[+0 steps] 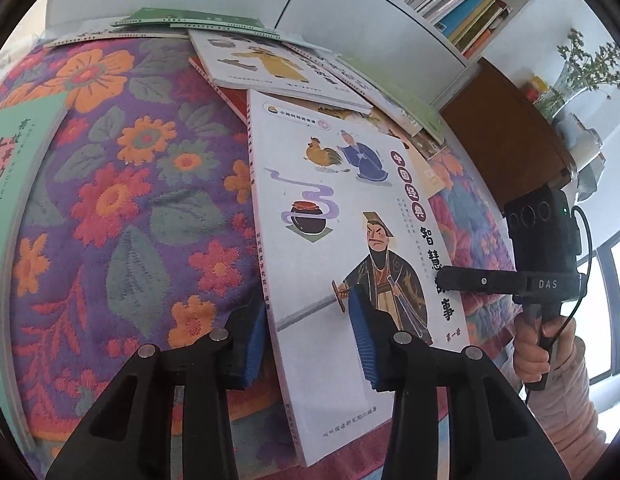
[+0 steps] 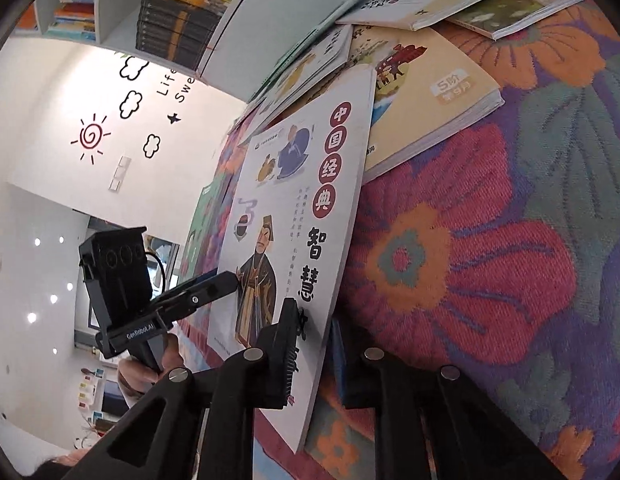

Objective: Organize books

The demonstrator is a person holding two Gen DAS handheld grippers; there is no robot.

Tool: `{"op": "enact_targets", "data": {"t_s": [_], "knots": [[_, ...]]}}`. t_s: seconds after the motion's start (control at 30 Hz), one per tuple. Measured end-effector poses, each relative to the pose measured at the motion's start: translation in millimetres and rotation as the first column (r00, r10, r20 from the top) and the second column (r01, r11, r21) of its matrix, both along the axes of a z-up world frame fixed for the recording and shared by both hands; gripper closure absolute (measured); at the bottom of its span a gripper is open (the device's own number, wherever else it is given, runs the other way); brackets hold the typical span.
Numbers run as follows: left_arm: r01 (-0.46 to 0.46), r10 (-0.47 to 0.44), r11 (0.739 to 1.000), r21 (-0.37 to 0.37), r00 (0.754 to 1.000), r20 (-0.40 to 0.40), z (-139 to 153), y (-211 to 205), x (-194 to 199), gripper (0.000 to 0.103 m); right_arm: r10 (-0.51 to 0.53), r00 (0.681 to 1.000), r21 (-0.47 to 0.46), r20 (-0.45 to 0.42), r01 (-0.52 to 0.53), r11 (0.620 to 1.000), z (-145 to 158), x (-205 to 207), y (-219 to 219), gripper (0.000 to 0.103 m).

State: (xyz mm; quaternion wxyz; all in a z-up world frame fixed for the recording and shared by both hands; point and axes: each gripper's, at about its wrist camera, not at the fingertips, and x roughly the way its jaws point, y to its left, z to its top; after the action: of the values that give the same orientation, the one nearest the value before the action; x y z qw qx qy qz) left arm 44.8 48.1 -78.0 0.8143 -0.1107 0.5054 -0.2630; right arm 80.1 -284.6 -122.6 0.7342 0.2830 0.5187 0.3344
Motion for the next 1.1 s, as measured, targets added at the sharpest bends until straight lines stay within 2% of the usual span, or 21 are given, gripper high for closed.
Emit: {"op": "enact_targets", "data": {"t_s": [0.27,0.43,0.63,0.77,0.9,1.03,1.1], "knots": [[0.007,-0.007,1.0,-0.011,1.0,0.014,1.1,8.4,-4.8,0.065,-0.022,1.0,-0.004,-0.016,0.021,1.0,0.8,4.4,-3.1,0.085],[0.001,0.0,1.0,-0.019,1.0,0.013,1.4,7.8,-5.1,0.065,-0.034,0.998,-0.048,0.057,0.037,0.998,4.6,0.2,3.4,0.085],[-0.007,0.007,1.0,-0.021,1.0,0.028,1.3,7.9,-5.1,0.065,-0.043,0.989,-0.056,0.138,0.051,0.997,3.9,-11.4,4.2,0.085],[-0.036,0.038,0.999,-0.038,0.997,0.073,-0.6,10.4,-9.7,0.066,-0.044,0.988,-0.053,0.15,0.053,0.997,3.5,-15.3,4.2,0.084],[-0.056,0.055,0.998,0.002,0.991,0.123,0.6,4.2,-14.0,0.065,-0.055,0.985,-0.058,0.161,0.065,0.996,5.9,-19.0,6.2,0.084],[-0.081,0.08,0.997,-0.002,0.986,0.149,0.0,4.6,-16.1,0.065,-0.065,0.989,-0.029,0.131,0.069,0.997,3.7,-15.1,4.7,0.085],[-0.085,0.083,0.996,0.005,0.984,0.157,0.7,3.3,-17.1,0.065,-0.058,0.987,-0.053,0.148,0.067,0.996,5.3,-17.2,6.6,0.084]]}}
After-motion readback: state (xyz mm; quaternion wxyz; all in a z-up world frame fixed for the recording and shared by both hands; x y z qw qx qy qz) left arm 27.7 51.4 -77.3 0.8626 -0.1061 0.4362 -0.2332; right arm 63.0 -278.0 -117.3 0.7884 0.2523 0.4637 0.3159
